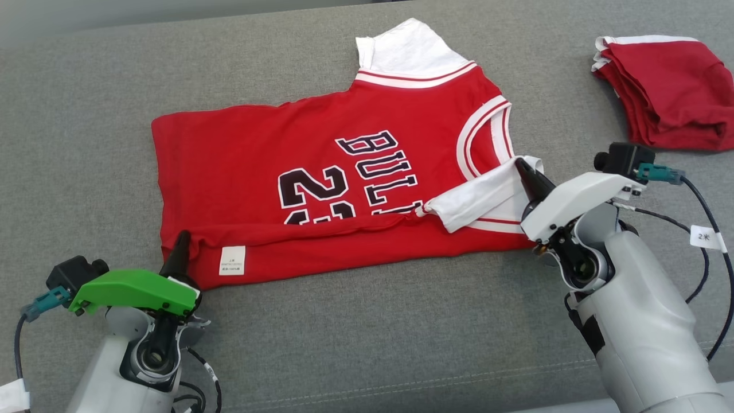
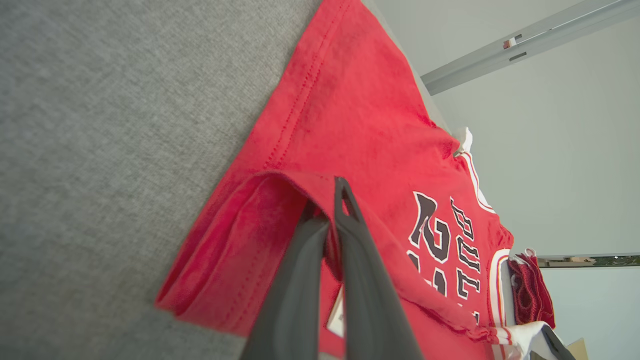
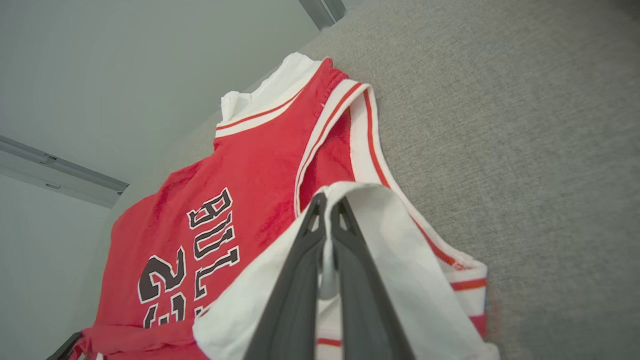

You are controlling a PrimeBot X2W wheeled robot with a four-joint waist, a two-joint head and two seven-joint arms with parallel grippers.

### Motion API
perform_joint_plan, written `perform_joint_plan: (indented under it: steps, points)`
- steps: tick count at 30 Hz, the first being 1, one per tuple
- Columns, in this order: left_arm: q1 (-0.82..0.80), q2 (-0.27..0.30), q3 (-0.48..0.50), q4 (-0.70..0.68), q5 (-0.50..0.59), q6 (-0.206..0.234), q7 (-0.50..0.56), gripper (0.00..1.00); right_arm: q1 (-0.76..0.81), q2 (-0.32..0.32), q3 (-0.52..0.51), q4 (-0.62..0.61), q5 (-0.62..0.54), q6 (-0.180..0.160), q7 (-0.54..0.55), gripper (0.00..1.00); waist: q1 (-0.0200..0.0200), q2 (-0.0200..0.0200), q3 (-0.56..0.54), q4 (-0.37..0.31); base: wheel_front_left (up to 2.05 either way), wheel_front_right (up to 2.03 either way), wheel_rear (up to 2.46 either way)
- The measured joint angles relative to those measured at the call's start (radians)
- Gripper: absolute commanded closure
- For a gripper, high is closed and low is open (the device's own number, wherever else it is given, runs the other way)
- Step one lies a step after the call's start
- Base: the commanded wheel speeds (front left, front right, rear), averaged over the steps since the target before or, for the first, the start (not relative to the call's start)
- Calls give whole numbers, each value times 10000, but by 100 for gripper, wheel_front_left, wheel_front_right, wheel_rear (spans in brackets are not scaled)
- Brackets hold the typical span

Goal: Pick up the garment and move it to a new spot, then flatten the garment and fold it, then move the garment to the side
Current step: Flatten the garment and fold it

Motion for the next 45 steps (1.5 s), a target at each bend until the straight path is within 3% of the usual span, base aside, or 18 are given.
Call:
perform_joint_plan:
  steps: [12, 13, 14, 15, 16, 17, 26, 35, 40, 45]
  points:
    - [-600, -184, -111, 815, 182, -303, -148, 100, -1472, 35, 978, 1956, 25, 0, -276, 100, 0, 0, 142, 177, 0, 0, 0]
    - [-640, -211, -111, 876, 186, -307, -165, 100, -1595, 33, 963, 2176, 54, 0, -343, 89, 0, 0, 145, 189, 0, 0, 0]
    - [-667, -215, -104, 930, 196, -307, -201, 80, -1714, 29, 947, 2366, 59, 0, -416, 58, 0, 0, 146, 196, 0, 0, 0]
    - [-699, -219, -102, 972, 198, -307, -219, 56, -1833, 25, 907, 2552, 77, 0, -522, 0, 0, 0, 150, 198, 0, 0, 0]
    - [-746, -221, -94, 1007, 198, -309, -242, 9, -1973, 27, 876, 2732, 121, 0, -594, 0, 0, 0, 152, 200, 0, 0, 0]
    - [-779, -222, -94, 1030, 199, -324, -263, 0, -2104, 25, 871, 2886, 150, 0, -646, 0, 0, 0, 152, 202, 0, 0, 0]
    - [-801, -186, -67, 963, 213, -500, -410, 0, -2763, 84, 1269, 3139, 809, 0, -1091, 0, 0, 0, 85, 219, 0, 0, 0]
    - [-76, 299, -73, -12, 648, -583, -1045, 0, -2757, -326, 1837, 2314, 1375, 0, -1921, 0, 0, 0, -95, 133, 0, 0, 0]
    - [977, 437, -123, -928, 815, -272, -1154, 0, -2172, -834, 2182, 1567, 1613, 0, -2435, 0, 0, 0, -294, 47, 0, 0, 0]
    - [2192, 330, -63, -1791, 550, 357, -1141, 0, -900, -1407, 2305, 675, 1965, 0, -2778, 0, 0, 0, -574, -54, 0, 0, 0]
